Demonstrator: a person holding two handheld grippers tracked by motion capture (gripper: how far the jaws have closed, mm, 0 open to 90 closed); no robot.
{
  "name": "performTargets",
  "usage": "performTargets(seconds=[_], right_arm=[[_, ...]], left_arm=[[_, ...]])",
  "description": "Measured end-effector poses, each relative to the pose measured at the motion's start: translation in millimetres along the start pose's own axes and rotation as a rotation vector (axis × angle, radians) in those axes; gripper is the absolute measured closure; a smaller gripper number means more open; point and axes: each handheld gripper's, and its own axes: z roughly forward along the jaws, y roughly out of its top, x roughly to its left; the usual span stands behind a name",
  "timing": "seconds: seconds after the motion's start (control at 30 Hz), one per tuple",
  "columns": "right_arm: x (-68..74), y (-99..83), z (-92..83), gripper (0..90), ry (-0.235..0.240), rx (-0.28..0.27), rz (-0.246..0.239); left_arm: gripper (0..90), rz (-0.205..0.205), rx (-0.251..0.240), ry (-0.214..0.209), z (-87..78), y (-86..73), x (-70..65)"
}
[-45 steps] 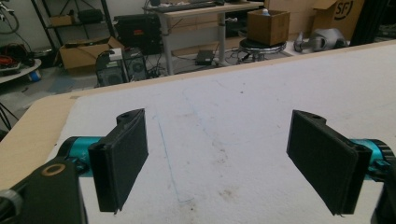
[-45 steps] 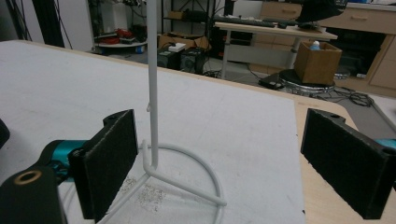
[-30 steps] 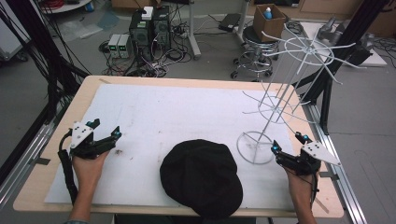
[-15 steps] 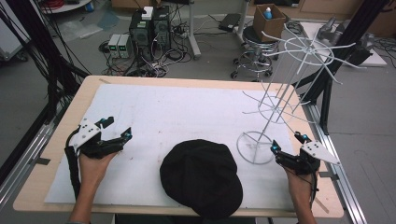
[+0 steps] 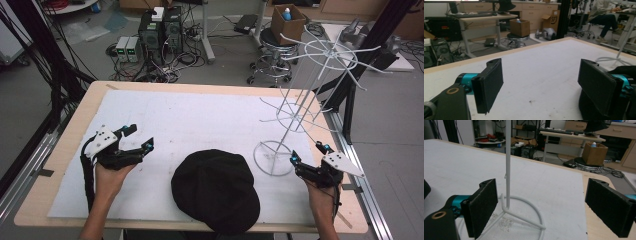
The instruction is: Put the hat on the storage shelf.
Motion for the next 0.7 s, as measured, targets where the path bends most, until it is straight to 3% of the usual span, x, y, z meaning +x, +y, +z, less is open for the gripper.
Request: performTargets(seconds=[0.3, 0.7], right_arm=[[-0.4, -0.3, 0.9, 10.2, 0.000, 0.001, -0.002], [0.4, -0.1, 1.1, 10.2, 0.003, 0.003, -0.004]], left_arm=[[20.5, 0.045, 0.014, -0.069, 13.4, 6.1, -24.1], [20.5, 0.061, 0.026, -0.126, 26.3, 5.3, -43.7]])
